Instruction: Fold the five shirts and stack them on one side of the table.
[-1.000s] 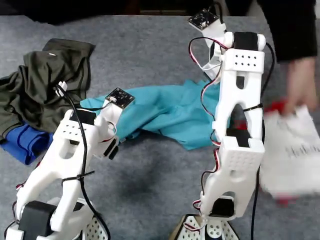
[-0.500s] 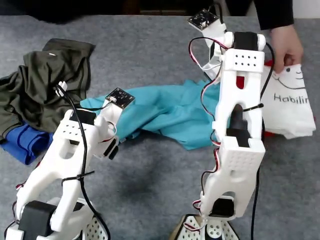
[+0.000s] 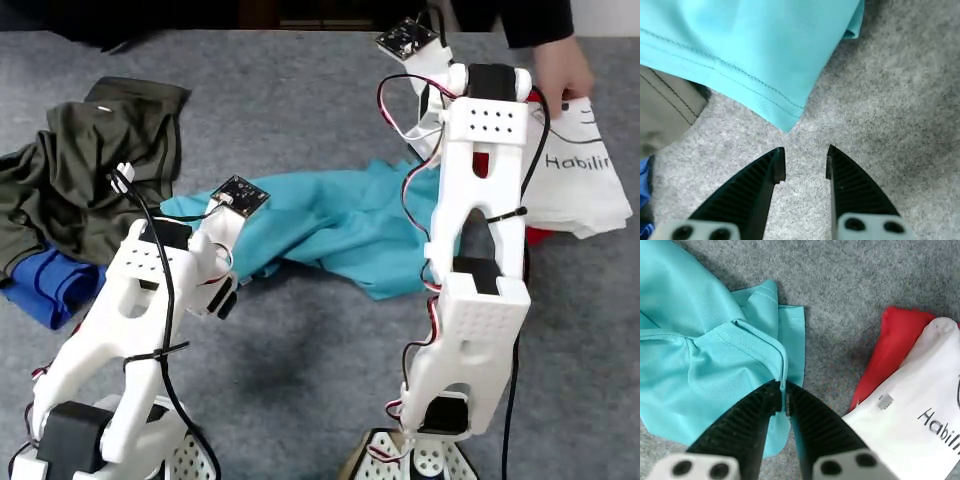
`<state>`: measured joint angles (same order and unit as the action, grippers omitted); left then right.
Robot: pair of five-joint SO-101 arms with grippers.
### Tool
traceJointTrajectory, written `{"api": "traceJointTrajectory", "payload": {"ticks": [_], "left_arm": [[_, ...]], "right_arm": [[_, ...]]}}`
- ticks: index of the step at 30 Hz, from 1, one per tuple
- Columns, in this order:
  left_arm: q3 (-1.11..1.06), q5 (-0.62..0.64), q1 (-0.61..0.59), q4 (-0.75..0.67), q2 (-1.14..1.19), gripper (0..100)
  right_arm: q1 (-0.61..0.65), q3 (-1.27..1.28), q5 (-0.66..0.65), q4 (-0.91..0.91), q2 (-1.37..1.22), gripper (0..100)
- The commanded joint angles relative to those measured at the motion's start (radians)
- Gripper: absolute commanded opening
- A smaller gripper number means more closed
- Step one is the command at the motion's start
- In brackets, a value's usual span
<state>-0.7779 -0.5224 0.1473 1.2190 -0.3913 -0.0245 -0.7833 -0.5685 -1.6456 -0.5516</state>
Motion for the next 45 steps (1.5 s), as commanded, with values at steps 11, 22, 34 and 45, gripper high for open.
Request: {"api": "traceJointTrajectory", "payload": {"ticks": [11, 22, 34, 45], "left_arm": [[0.020, 0.060, 0.009, -0.023, -0.030, 15], [-0.049, 0.051, 0.002, -0.103, -0.028, 15], [-0.069, 0.052, -0.057, -0.213, -0.027, 22], [-0.126, 0.052, -0.058, -0.287, -0.025, 22]], "right_arm": [[0.018, -0.044, -0.003, -0.008, 0.012, 0.5], [0.012, -0.044, -0.005, -0.006, 0.012, 0.5], [0.012, -0.044, -0.006, -0.005, 0.012, 0.5], [0.012, -0.044, -0.006, -0.005, 0.012, 0.5]]}}
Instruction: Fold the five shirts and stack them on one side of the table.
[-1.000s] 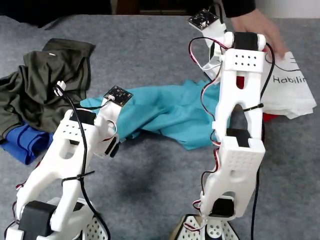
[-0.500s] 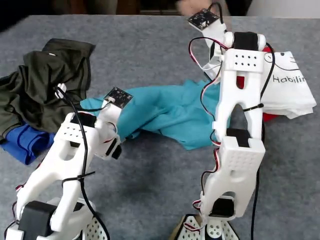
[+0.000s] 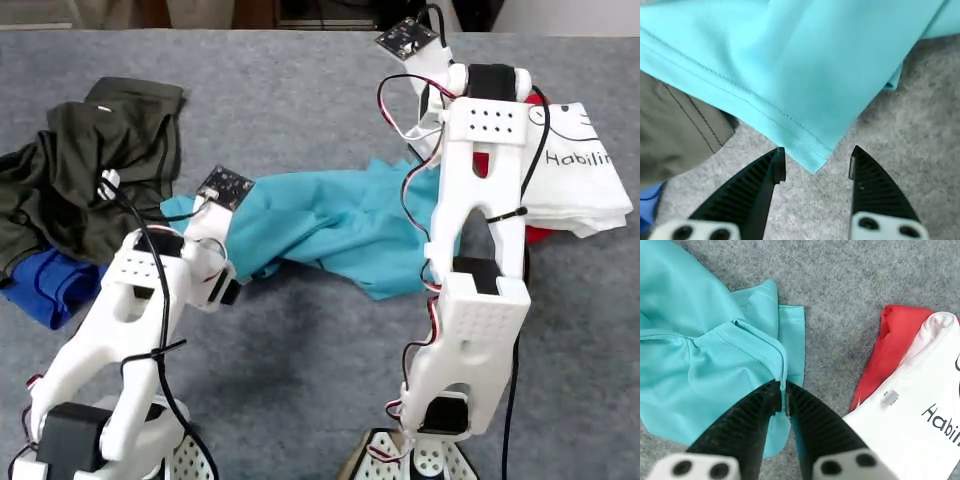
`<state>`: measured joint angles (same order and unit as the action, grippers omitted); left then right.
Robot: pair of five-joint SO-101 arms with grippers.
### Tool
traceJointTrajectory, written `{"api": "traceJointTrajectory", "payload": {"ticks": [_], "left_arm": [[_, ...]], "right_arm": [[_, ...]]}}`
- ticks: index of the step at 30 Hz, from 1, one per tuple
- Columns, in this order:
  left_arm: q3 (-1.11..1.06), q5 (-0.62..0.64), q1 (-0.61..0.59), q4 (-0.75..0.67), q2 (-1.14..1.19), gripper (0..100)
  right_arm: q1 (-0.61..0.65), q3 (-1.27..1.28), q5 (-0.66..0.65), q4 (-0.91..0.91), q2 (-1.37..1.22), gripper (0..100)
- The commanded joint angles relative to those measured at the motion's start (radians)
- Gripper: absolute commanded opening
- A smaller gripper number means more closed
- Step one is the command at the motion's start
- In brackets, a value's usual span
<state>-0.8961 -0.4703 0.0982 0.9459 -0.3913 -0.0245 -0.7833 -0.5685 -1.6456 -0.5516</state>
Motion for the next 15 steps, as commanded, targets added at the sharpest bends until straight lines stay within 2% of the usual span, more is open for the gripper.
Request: {"api": "traceJointTrajectory", "payload": {"ticks": [1, 5, 8, 15], "left_arm": [[-0.017, 0.000, -0.011, -0.014, -0.025, 22], [-0.044, 0.008, -0.011, -0.041, -0.025, 22], [-0.044, 0.008, -0.011, -0.083, -0.016, 17], [-0.031, 0.006, -0.012, -0.147, 0.128, 15]], "right_arm": [[0.012, -0.044, -0.006, -0.005, 0.012, 0.5], [0.012, -0.044, -0.006, -0.003, 0.012, 0.5], [0.012, -0.044, -0.006, -0.003, 0.012, 0.5], [0.010, -0.044, -0.006, -0.003, 0.012, 0.5]]}}
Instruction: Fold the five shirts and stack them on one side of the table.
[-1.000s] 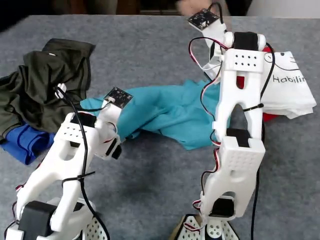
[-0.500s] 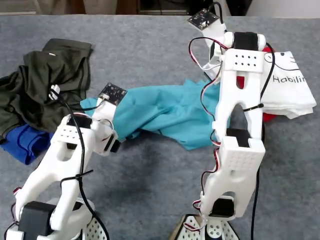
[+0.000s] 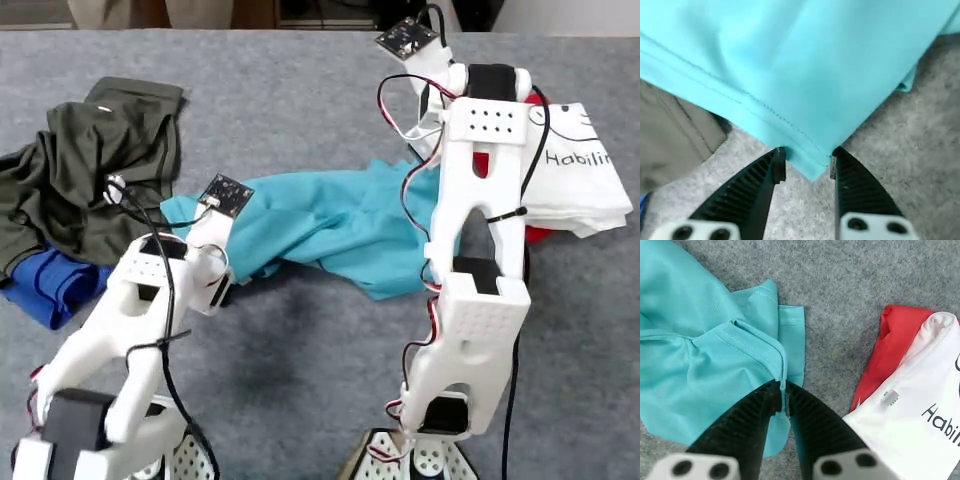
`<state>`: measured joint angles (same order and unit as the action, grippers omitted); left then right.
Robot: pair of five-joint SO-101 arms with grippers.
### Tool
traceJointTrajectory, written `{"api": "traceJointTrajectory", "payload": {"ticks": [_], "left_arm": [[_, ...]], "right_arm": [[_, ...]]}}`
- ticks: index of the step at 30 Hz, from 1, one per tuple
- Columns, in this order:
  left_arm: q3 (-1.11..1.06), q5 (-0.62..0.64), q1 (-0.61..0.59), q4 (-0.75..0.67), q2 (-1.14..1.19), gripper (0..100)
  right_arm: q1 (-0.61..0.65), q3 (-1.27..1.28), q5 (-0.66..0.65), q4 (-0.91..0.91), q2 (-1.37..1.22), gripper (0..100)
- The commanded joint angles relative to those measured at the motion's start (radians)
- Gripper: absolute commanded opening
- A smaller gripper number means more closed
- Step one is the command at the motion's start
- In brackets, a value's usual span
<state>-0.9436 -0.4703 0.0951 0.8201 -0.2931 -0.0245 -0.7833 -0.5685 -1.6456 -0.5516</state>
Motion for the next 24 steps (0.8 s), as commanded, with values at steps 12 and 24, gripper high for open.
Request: {"api": "traceJointTrajectory", "payload": {"ticks": [12, 24], "left_arm": [[0.201, 0.006, 0.000, 0.086, 0.048, 2], [0.574, 0.003, 0.003, 0.423, 0.048, 2]], "right_arm": [[0.010, -0.044, -0.006, -0.002, 0.010, 0.5], [-0.005, -0.096, 0.009, -0.009, 0.010, 0.5]]}}
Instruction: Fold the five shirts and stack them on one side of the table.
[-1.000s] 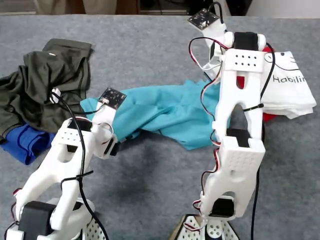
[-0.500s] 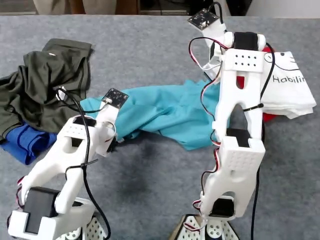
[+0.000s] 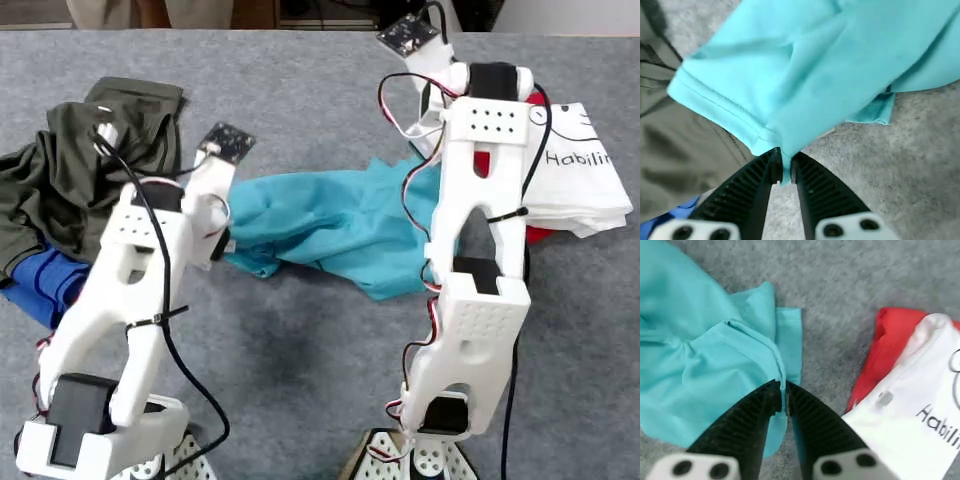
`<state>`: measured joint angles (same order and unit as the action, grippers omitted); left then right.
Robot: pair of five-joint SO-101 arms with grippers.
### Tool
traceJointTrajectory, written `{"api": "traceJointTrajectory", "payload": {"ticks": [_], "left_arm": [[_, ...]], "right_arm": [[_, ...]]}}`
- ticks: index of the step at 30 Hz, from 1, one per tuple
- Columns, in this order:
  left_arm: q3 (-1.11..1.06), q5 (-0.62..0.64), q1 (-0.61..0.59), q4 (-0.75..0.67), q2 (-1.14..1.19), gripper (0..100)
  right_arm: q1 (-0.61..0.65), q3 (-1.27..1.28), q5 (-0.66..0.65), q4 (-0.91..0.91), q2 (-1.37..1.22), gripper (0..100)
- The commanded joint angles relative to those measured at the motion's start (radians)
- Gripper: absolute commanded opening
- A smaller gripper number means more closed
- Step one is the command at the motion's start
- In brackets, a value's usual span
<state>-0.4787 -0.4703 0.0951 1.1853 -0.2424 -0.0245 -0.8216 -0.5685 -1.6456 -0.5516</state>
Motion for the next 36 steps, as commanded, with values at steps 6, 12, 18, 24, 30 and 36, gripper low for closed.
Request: {"api": "traceJointTrajectory", "payload": {"ticks": [6, 12, 18, 24, 30, 36], "left_arm": [[0.244, 0.006, 0.003, 0.173, -0.002, 2], [0.437, 0.014, 0.003, 0.293, -0.004, 2], [0.818, 0.071, -0.003, 0.488, -0.004, 2], [1.125, 0.140, -0.008, 0.574, -0.007, 2], [1.218, 0.229, -0.008, 0.574, -0.122, 2], [1.217, 0.304, -0.009, 0.559, -0.259, 2]], "right_arm": [[-0.024, -0.128, 0.052, -0.044, 0.010, 0.5], [-0.039, -0.289, 0.112, -0.137, 0.012, 0.5], [-0.056, -0.470, 0.203, -0.141, 0.108, 0.5], [-0.062, -0.479, 0.269, -0.140, 0.344, 0.5], [-0.061, -0.486, 0.267, -0.133, 0.549, 0.5], [-0.062, -0.487, 0.276, -0.061, 0.730, 0.5]]}}
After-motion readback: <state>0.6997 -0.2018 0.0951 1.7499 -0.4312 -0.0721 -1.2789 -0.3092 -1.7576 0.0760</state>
